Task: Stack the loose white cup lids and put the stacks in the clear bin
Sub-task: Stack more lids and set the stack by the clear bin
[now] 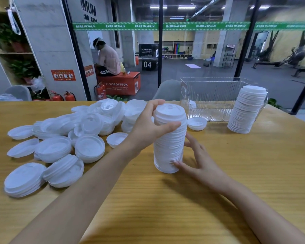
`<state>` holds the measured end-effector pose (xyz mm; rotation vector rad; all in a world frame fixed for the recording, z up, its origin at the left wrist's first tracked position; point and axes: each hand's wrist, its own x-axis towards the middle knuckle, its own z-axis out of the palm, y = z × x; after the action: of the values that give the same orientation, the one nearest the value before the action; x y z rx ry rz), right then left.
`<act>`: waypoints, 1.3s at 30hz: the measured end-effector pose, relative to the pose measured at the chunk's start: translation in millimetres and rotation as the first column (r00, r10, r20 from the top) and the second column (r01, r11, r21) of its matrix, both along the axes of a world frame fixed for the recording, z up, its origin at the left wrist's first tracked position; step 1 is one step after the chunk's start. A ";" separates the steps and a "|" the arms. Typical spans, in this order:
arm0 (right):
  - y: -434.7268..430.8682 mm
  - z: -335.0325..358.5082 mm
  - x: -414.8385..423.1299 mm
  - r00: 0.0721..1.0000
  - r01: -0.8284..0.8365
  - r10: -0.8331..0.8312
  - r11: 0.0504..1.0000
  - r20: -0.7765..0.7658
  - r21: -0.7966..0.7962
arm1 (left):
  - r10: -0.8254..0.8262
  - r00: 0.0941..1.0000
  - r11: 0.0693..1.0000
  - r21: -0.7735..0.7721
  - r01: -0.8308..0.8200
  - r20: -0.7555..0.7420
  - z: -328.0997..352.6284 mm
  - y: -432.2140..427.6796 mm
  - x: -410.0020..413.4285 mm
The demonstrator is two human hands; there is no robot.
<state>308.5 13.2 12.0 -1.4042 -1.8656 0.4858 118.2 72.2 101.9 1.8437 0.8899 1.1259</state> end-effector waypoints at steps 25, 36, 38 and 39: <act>-0.5 0.2 1.2 1.000 -0.009 0.009 1.000 0.009 -0.030 | 0.515 0.581 0.794 0.607 -0.046 -0.630 -103.8 52.9 -101.8; 1.0 -1.2 1.7 1.000 -0.011 0.011 0.999 0.004 -0.040 | 0.422 0.761 0.694 0.716 0.078 -0.492 -103.5 23.6 -90.0; 1.2 -1.5 1.8 1.000 -0.013 0.014 0.999 0.007 -0.040 | 0.419 0.757 0.729 0.683 0.049 -0.501 -101.3 22.3 -89.5; 1.1 -1.3 1.7 1.000 -0.014 0.015 0.999 0.006 -0.041 | 0.413 0.741 0.766 0.642 0.033 -0.530 -99.8 22.2 -88.7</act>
<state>310.2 14.3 10.7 -1.4215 -1.8821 0.5297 29.5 94.4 2.1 2.8658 1.2295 0.9644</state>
